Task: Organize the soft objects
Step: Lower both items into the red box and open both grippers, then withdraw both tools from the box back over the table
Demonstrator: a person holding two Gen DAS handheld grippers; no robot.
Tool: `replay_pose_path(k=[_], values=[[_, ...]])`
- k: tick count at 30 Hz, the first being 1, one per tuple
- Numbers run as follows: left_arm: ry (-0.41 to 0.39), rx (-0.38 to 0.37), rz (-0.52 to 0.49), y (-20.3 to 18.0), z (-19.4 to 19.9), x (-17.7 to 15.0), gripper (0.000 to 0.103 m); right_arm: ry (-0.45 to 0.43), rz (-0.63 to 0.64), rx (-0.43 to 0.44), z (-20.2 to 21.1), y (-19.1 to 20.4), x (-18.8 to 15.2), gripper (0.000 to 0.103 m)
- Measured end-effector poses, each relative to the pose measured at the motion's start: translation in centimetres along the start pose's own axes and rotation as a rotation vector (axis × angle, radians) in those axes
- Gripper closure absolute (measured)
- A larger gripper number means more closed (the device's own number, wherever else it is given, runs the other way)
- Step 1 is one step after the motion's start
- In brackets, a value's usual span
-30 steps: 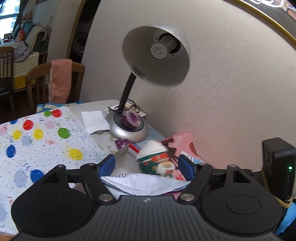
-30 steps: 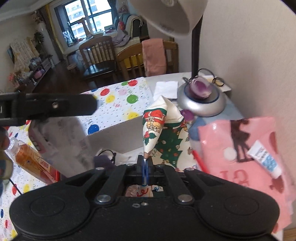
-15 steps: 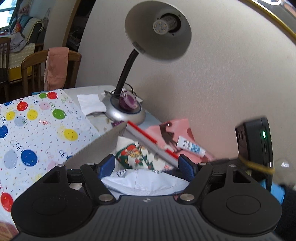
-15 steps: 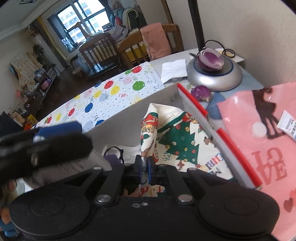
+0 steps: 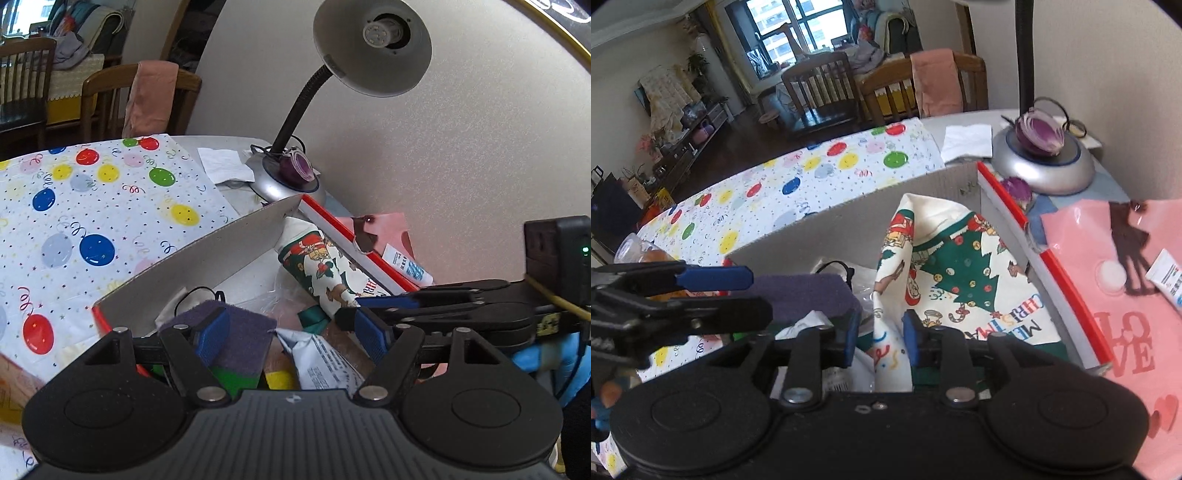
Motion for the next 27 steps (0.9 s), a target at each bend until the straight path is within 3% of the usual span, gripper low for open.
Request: replay_pose_path(k=[5, 12, 20, 27], values=[[-0.026, -0.004, -0.030, -0.5, 1.8, 0.0, 0.024, -0.044, -0.012, 0.017, 1.9, 0.9, -0.1, 0.069], [-0.086, 0.025, -0.147, -1.9, 5.6, 0.0, 0.024, -0.120, 0.001, 0.024, 5.4, 4.2, -0.4, 0.064], [-0.111, 0.013, -0.208, -2.6, 10.4, -1.1, 0.024, -0.217, -0.022, 0.005, 9.4, 8.2, -1.8, 0.052], [-0.127, 0.004, -0.213, -1.8, 15.0, -2.8, 0.024, -0.291, -0.053, -0.049, 11.6, 11.4, -3.5, 0.049]])
Point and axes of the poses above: each gripper's, at about its wrist camera, not at the fingertips, and z roughly against the way its jaws point, y to its left, x to its top, the point moved 10 cm from there along -z, roughly the way its jaws point, and after that the axes turned 2 degrees about -y, right-handed, at the moved point
